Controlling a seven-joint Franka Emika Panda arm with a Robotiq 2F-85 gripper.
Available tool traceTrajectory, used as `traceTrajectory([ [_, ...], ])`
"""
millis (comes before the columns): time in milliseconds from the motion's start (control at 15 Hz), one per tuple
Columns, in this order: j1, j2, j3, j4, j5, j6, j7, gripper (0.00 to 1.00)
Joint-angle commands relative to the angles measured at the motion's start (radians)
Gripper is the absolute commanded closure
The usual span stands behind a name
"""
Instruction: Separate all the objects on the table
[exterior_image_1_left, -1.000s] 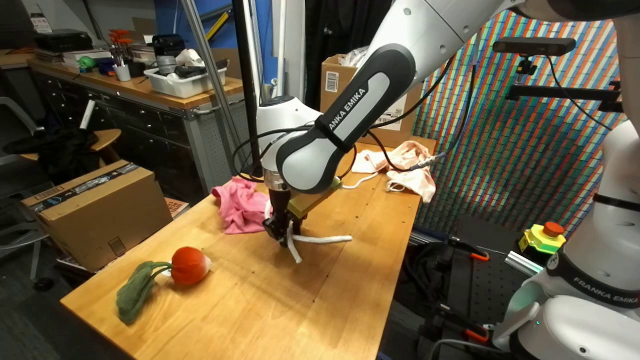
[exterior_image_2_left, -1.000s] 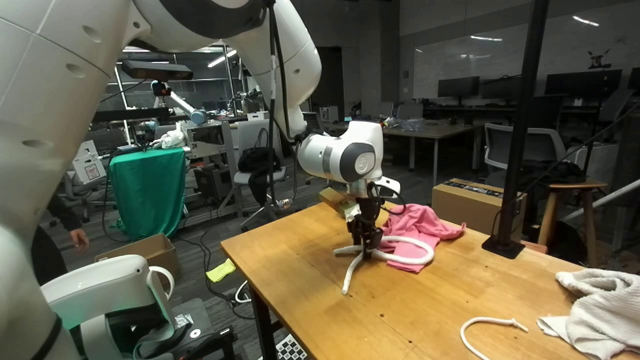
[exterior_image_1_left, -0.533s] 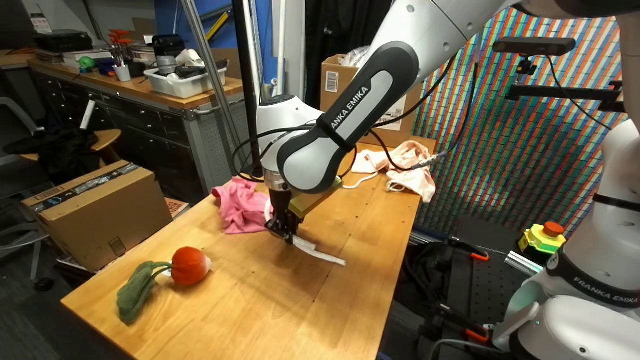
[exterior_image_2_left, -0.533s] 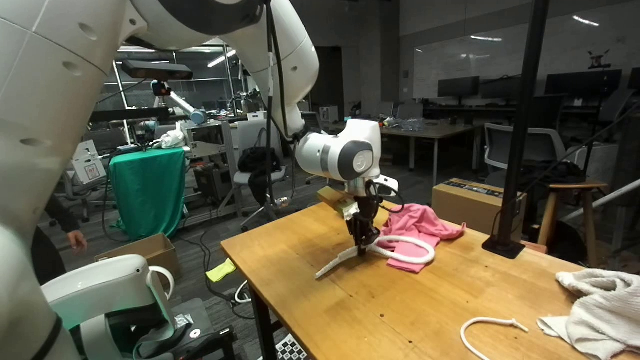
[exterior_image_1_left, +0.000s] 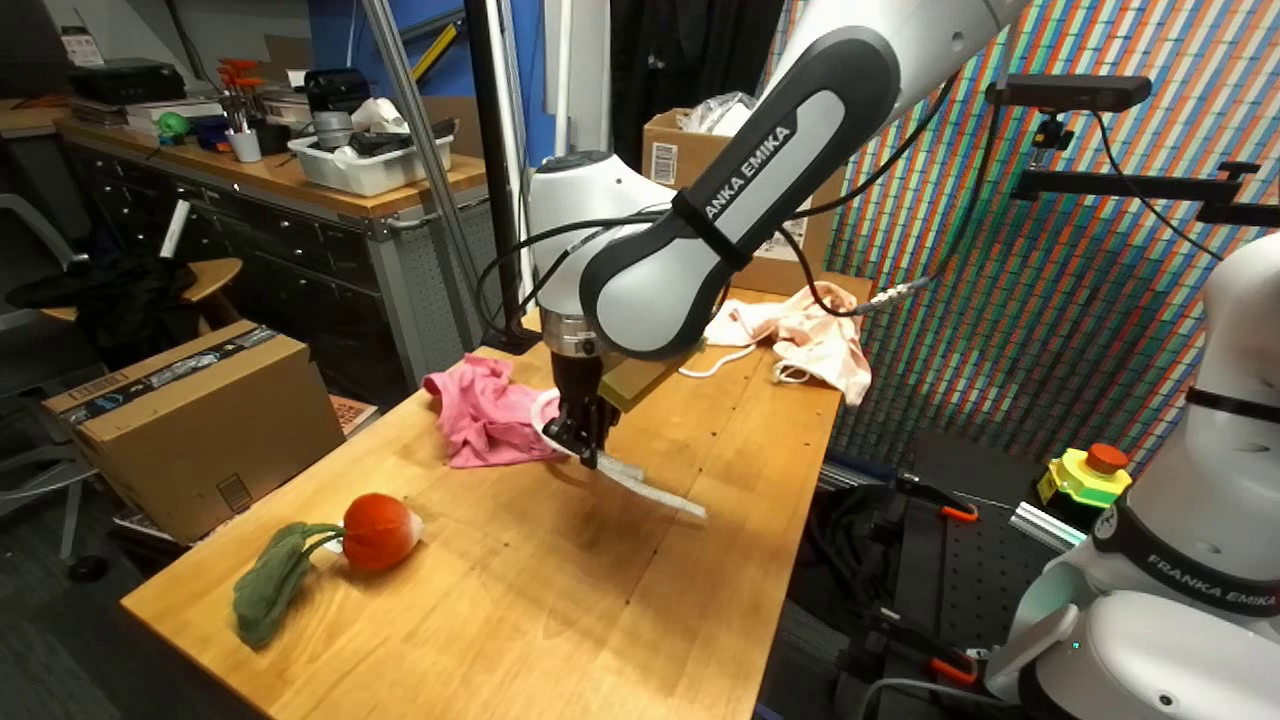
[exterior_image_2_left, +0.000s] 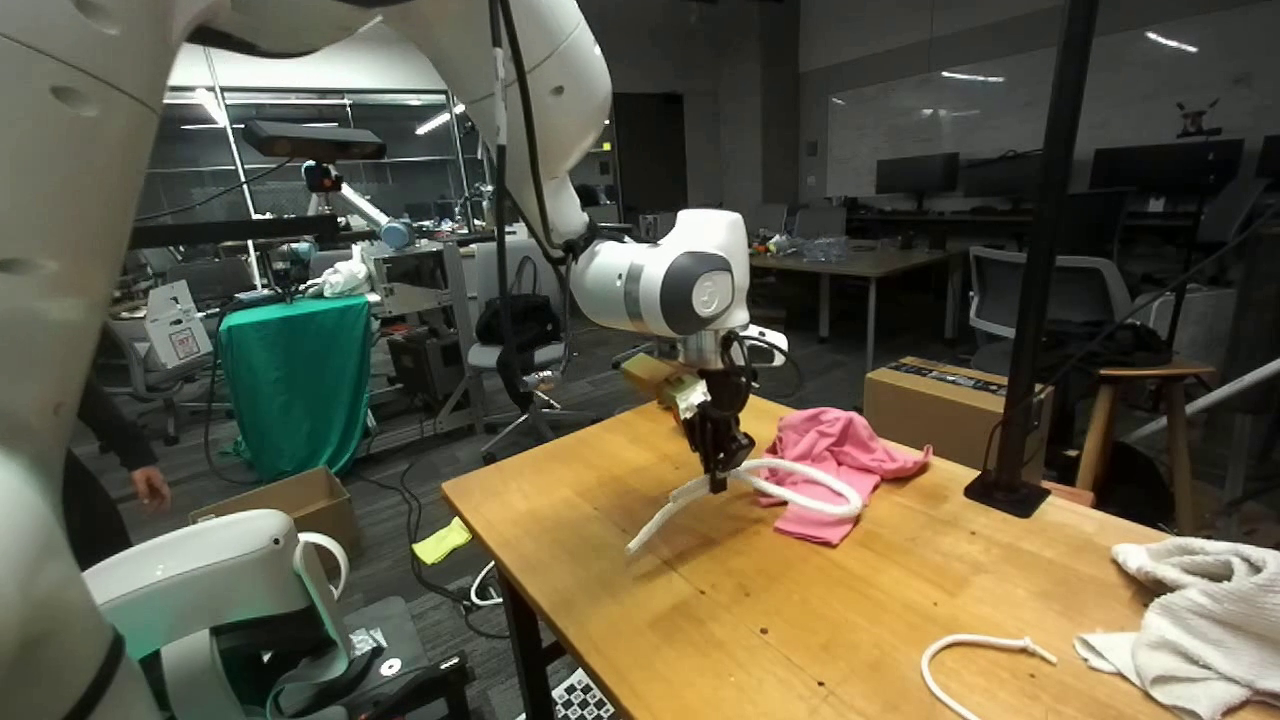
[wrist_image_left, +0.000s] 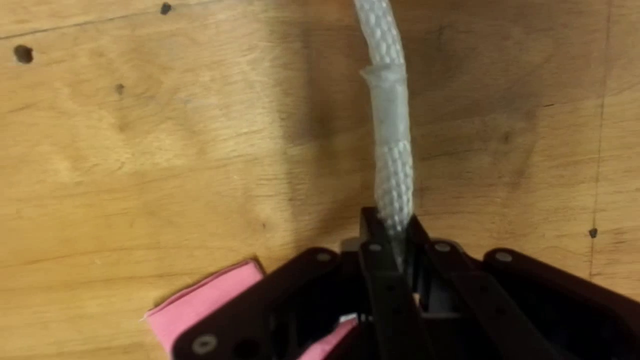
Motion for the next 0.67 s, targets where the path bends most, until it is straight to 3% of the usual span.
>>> traceTrajectory([
  [0, -0.005, -0.177, 0.014, -0.144, -0.030, 0.022, -0.041, 0.96],
  [333, -0.021, -0.323, 0.080, -0.217, -0.002, -0.013, -0.197, 0.96],
  [600, -0.008, -0.353, 0.140, -0.199, 0.008, -0.049, -0.330, 0.96],
])
